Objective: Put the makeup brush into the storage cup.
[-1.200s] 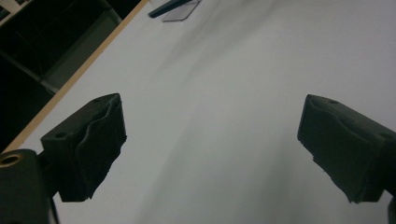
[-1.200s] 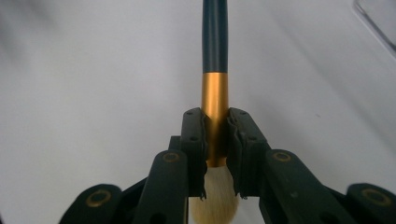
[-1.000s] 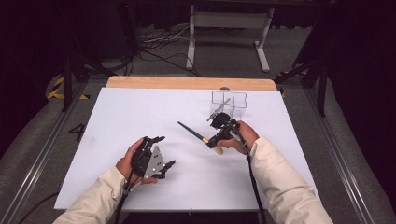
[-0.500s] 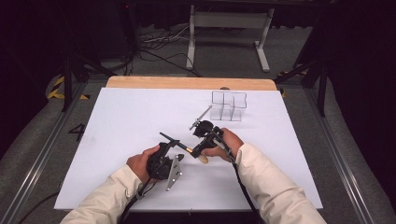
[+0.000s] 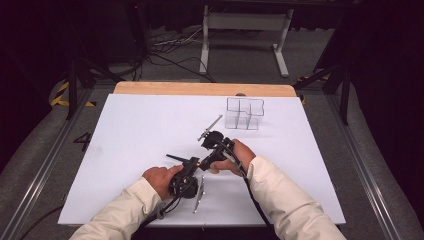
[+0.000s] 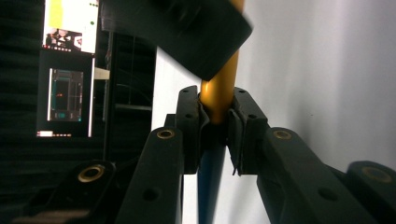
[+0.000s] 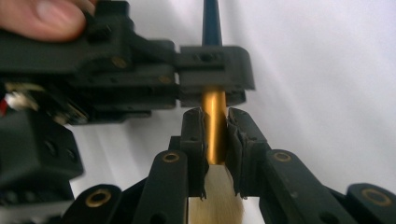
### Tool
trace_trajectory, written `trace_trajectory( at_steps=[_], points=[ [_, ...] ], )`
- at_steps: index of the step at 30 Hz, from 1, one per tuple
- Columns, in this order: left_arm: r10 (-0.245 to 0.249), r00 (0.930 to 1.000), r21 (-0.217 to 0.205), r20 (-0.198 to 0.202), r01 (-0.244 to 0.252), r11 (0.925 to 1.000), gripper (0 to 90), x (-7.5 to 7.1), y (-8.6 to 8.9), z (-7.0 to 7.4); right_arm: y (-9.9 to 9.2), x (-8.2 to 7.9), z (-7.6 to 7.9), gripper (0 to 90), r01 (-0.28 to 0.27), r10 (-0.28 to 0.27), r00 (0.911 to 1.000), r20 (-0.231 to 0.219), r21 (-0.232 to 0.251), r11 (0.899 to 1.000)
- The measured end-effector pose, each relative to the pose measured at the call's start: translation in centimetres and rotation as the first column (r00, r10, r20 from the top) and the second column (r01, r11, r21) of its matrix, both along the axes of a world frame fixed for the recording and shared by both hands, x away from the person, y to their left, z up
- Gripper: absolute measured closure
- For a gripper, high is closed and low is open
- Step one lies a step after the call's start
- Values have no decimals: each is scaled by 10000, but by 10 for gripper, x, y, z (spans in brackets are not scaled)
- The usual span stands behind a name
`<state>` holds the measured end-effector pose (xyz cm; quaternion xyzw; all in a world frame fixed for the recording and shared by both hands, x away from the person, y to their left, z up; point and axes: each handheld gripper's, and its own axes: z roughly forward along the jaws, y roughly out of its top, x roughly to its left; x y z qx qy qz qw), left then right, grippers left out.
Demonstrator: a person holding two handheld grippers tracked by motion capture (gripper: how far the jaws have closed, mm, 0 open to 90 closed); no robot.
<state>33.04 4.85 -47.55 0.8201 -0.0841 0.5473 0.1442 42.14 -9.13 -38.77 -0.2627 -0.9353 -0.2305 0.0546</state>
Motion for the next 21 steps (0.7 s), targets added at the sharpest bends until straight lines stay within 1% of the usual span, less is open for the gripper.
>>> trace_trajectory(
  at_steps=[1, 2, 3, 4, 5, 6, 7, 8, 9, 10, 11, 12, 13, 14, 15, 16, 17, 18, 19, 20, 21],
  points=[
    [-48, 10000, 123, -57, 49, 9999, 766, 1, -1, 0, 1, -1, 0, 778, -35, 35, 10000, 12, -60, 10000],
    [-30, 10000, 30, -94, 31, 10000, 768, 1, 0, 0, 2, -1, -1, 778, -63, 63, 10000, 57, -119, 9999],
    [-65, 9998, -43, -171, 64, 10000, 769, 1, 0, 0, 2, -1, -1, 777, -33, 33, 10000, 50, -59, 10000],
    [38, 9999, -86, -135, -39, 10000, 770, 1, 1, 2, 1, -1, -1, 777, -16, 16, 10000, 19, 28, 10000],
    [38, 9999, -86, -135, -39, 10000, 771, 1, 1, 2, 1, -1, -1, 777, -16, 16, 10000, 19, 28, 10000],
    [23, 9998, -93, -205, -25, 10000, 772, 1, 2, 3, -2, 0, 1, 751, 9, -12, 10000, 96, 353, 9994],
    [22, 9993, -180, -384, -28, 9998, 772, 2, 3, 3, -5, -1, 4, 705, 75, -88, 9996, 266, 499, 9987],
    [25, 9987, -383, -509, -45, 9993, 772, 3, 4, 3, -7, -1, 6, 666, 114, -140, 9990, 436, 593, 9982],
    [101, 9979, -367, -644, -125, 9992, 772, 3, 4, 3, -10, -2, 9, 658, 96, -145, 9984, 552, 866, 9962],
    [51, 9977, -401, -677, -78, 9992, 772, 4, 5, 4, -15, -2, 12, 649, 125, -198, 9978, 633, 1126, 9936],
    [127, 9969, -418, -781, -160, 9990, 772, 4, 6, 5, -19, -3, 15, 625, 208, -323, 9956, 883, 1287, 9915],
    [121, 9955, -570, -939, -176, 9982, 772, 5, 7, 6, -23, -5, 18, 618, 177, -373, 9907, 1306, 1485, 9887],
    [119, 9948, -627, -1010, -183, 9979, 773, 7, 9, 7, -28, -7, 21, 617, 138, -410, 9861, 1610, 1666, 9859],
    [119, 9948, -627, -1010, -183, 9979, 773, 7, 9, 7, -33, -9, 23, 606, 247, -585, 9805, 1877, 1774, 9838],
    [82, 9929, -915, -1188, -192, 9956, 773, 9, 12, 9, -38, -11, 25, 595, 356, -777, 9710, 2262, 1846, 9822],
    [156, 9914, -961, -1299, -283, 9950, 773, 10, 14, 11, -43, -13, 27, 592, 322, -833, 9628, 2571, 1967, 9799],
    [265, 9908, -809, -1329, -375, 9960, 773, 10, 16, 13, -50, -16, 29, 582, 266, -959, 9512, 2934, 2315, 9725],
    [243, 9885, -1152, -1494, -418, 9925, 773, 12, 18, 13, -55, -18, 29, 574, 292, -1086, 9438, 3122, 2487, 9681],
    [264, 9873, -1252, -1568, -464, 9910, 773, 13, 19, 14, -61, -21, 31, 567, 405, -1328, 9270, 3509, 2583, 9652],
    [280, 9852, -1398, -1694, -521, 9888, 773, 15, 21, 16, -65, -23, 31, 557, 448, -1446, 9151, 3765, 2616, 9641],
    [346, 9826, -1527, -1825, -631, 9863, 773, 16, 23, 16, -71, -27, 31, 541, 387, -1546, 8982, 4115, 2763, 9603]
  ],
)
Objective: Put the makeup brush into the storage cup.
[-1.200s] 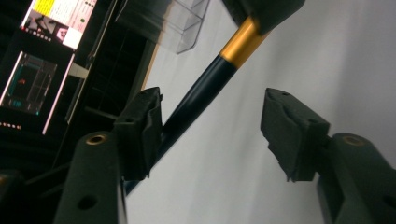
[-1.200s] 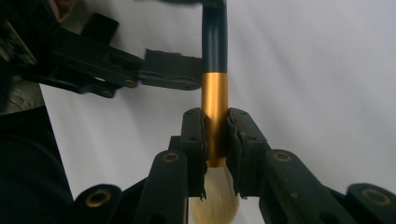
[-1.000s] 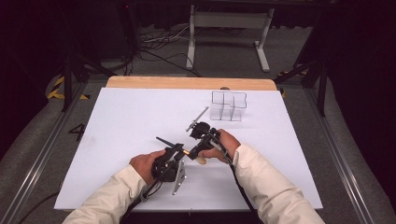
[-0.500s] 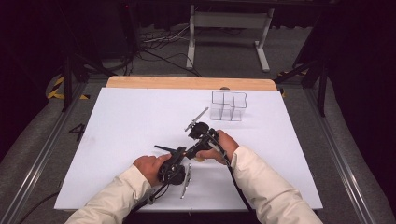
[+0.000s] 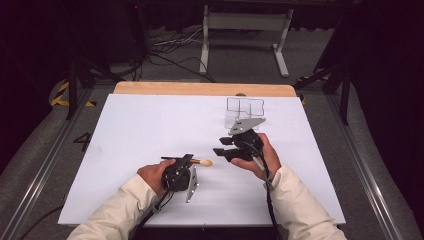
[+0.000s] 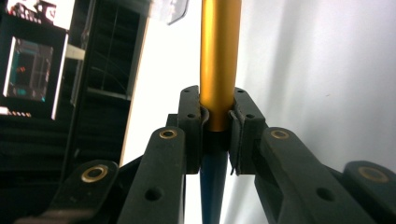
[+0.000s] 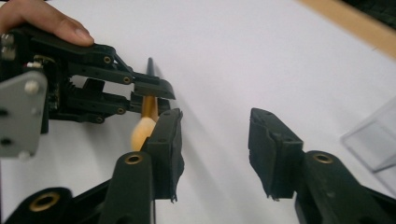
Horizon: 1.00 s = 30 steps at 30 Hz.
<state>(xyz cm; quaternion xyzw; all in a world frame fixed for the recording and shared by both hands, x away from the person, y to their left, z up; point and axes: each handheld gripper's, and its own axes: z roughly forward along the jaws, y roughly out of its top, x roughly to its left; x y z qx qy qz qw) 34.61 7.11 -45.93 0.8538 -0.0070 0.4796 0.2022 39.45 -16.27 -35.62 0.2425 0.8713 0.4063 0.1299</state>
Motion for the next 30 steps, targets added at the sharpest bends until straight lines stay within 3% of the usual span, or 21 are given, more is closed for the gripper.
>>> trace_trajectory(
  at_steps=[1, 2, 5, 6, 7, 8, 10, 13, 17, 18, 20, 21, 22, 23, 26, 28, 30],
  points=[
    [0, 10000, 0, 0, 0, 10000, 773, 0, 0, 0, -4, -2, 0, 533, 26, -29, 9997, 237, 106, 9999],
    [87, 9997, -371, -240, -95, 9993, 773, 2, 4, 2, -10, -6, 0, 528, 175, -191, 9979, 622, 262, 9995],
    [110, 9979, -988, -633, -172, 9950, 773, 6, 8, 5, -26, -15, -3, 503, 401, -492, 9911, 1237, 753, 9964],
    [202, 9971, -926, -736, -270, 9953, 773, 7, 10, 7, -31, -17, -4, 496, 486, -595, 9879, 1429, 786, 9957],
    [233, 9952, -1240, -951, -350, 9917, 773, 9, 13, 9, -34, -19, -5, 490, 563, -683, 9847, 1600, 785, 9953],
    [233, 9952, -1240, -951, -350, 9917, 773, 9, 13, 9, -34, -19, -5, 490, 563, -683, 9847, 1600, 785, 9953],
    [180, 9921, -1817, -1241, -406, 9825, 773, 12, 17, 14, -50, -26, -11, 464, 762, -1048, 9752, 1949, 1486, 9860],
    [178, 9870, -2416, -1600, -566, 9687, 773, 14, 22, 17, -58, -30, -16, 445, 1044, -1351, 9627, 2346, 1389, 9848],
    [79, 9812, -2989, -1930, -664, 9520, 773, 17, 30, 24, -67, -35, -24, 424, 1009, -1417, 9560, 2570, 1656, 9810],
    [10, 9795, -3220, -2015, -672, 9444, 773, 18, 31, 25, -69, -35, -26, 422, 1100, -1486, 9539, 2606, 1568, 9815],
    [15, 9783, -3327, -2070, -718, 9403, 773, 18, 33, 26, -70, -36, -28, 422, 1174, -1554, 9500, 2708, 1514, 9815],
    [-40, 9744, -3550, -2247, -780, 9316, 773, 19, 36, 28, -74, -38, -31, 422, 1227, -1603, 9475, 2768, 1486, 9813],
    [-40, 9744, -3550, -2247, -780, 9316, 773, 19, 36, 28, -74, -38, -31, 422, 1227, -1603, 9475, 2768, 1486, 9813],
    [-94, 9722, -3717, -2339, -805, 9248, 773, 21, 38, 29, -78, -38, -35, 416, 1296, -1672, 9476, 2722, 1508, 9800],
    [-77, 9690, -3876, -2468, -914, 9173, 773, 21, 39, 30, -82, -39, -40, 404, 1365, -1725, 9468, 2717, 1464, 9798],
    [-153, 9694, -3885, -2451, -837, 9176, 773, 21, 39, 30, -83, -40, -41, 403, 1373, -1729, 9463, 2732, 1447, 9799],
    [-191, 9655, -4052, -2598, -910, 9097, 773, 21, 40, 31, -85, -41, -45, 398, 1347, -1698, 9470, 2728, 1427, 9806]
  ],
)
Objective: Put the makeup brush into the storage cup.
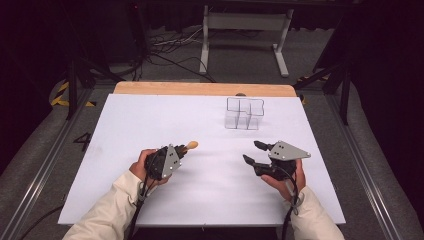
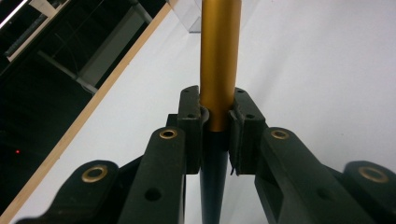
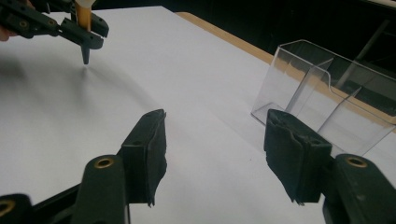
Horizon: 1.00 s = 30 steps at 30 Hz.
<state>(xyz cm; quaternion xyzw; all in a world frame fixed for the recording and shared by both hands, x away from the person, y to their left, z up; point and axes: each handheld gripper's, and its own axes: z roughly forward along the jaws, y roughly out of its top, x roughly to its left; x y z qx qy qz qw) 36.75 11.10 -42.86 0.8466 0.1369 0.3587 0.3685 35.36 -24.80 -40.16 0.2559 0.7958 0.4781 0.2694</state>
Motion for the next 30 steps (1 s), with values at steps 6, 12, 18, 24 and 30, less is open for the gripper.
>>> trace_trajectory(
  at_steps=[6, 12, 18, 24, 30],
  points=[
    [-120, 9995, -603, -297, 102, 9981, 773, 3, 5, 4, -5, -2, -7, 389, 114, -115, 9999, -66, -170, 9998],
    [-133, 9983, -1084, -562, 71, 9941, 773, 5, 8, 6, -11, -4, -11, 380, 219, -221, 9997, -97, -118, 9997],
    [-226, 9957, -1628, -899, 77, 9866, 773, 8, 11, 8, -16, -9, -16, 369, 293, -293, 9996, 11, -78, 9995],
    [-234, 9925, -2299, -1197, -48, 9732, 773, 13, 16, 10, -22, -14, -20, 316, 353, -352, 9991, 223, -53, 9994],
    [-347, 9889, -2881, -1445, -85, 9576, 773, 18, 20, 12, -31, -18, -22, 227, 684, -693, 9969, 365, 261, 9973]
  ],
)
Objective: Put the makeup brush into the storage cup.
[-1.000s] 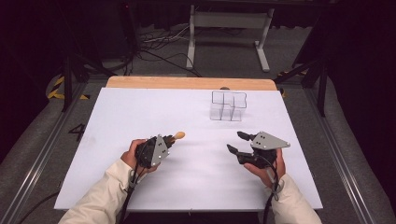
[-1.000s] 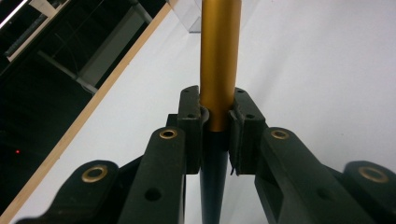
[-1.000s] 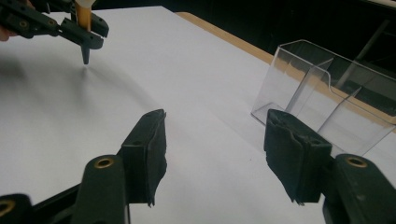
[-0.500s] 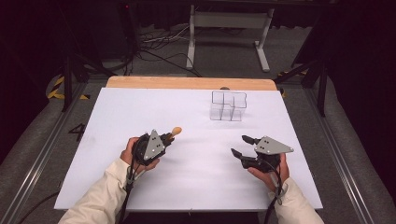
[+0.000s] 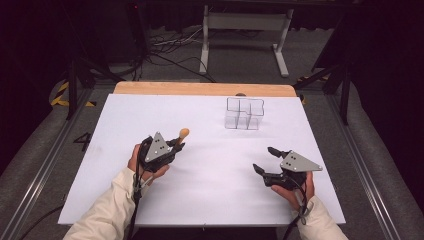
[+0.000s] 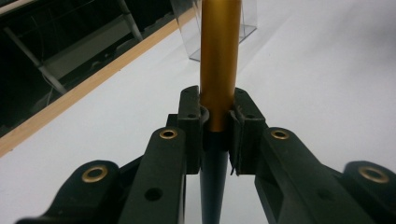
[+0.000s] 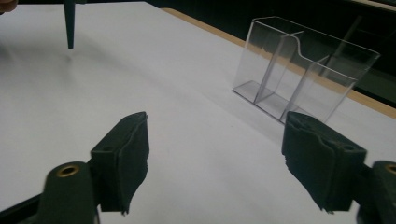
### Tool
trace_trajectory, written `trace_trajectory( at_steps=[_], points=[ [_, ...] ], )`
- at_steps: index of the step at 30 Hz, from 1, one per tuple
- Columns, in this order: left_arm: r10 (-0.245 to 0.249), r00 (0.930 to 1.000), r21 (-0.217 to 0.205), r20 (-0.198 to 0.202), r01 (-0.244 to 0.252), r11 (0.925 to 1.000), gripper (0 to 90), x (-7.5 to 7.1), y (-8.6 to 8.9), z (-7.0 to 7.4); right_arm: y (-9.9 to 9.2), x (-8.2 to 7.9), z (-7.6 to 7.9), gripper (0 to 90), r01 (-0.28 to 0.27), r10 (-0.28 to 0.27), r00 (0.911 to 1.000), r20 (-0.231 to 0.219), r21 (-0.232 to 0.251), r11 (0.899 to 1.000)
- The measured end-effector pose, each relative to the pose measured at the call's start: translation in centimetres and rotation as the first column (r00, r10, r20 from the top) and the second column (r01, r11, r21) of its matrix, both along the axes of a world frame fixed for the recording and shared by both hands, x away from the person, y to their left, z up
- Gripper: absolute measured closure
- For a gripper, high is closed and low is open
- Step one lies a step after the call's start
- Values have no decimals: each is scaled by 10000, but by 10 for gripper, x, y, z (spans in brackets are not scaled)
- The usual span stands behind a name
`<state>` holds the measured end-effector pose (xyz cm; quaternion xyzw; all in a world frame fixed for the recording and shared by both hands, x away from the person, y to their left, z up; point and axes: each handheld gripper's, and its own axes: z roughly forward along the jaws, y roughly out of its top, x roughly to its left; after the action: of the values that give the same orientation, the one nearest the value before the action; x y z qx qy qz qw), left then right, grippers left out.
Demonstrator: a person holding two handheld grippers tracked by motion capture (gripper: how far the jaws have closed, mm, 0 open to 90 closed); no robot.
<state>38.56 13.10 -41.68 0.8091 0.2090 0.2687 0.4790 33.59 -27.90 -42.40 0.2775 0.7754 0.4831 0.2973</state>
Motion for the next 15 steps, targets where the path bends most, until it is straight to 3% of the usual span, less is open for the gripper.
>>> trace_trajectory(
  at_steps=[3, 4, 8, 15],
  points=[
    [-89, 9999, -510, -106, 84, 9987, 773, 3, 1, 0, -5, -2, 0, 189, 213, -215, 9997, 125, 111, 9997],
    [-89, 9999, -510, -106, 84, 9987, 773, 3, 1, 0, -5, -2, 0, 189, 213, -215, 9997, 125, 111, 9997],
    [-299, 9995, -974, -119, 286, 9948, 773, 8, -2, 3, -17, -7, 0, 121, 945, -973, 9942, 461, 598, 9937],
    [-597, 9980, -1601, -223, 553, 9856, 772, 17, -12, 8, -23, -11, -7, 84, 1325, -1344, 9901, 402, 472, 9901]
  ],
)
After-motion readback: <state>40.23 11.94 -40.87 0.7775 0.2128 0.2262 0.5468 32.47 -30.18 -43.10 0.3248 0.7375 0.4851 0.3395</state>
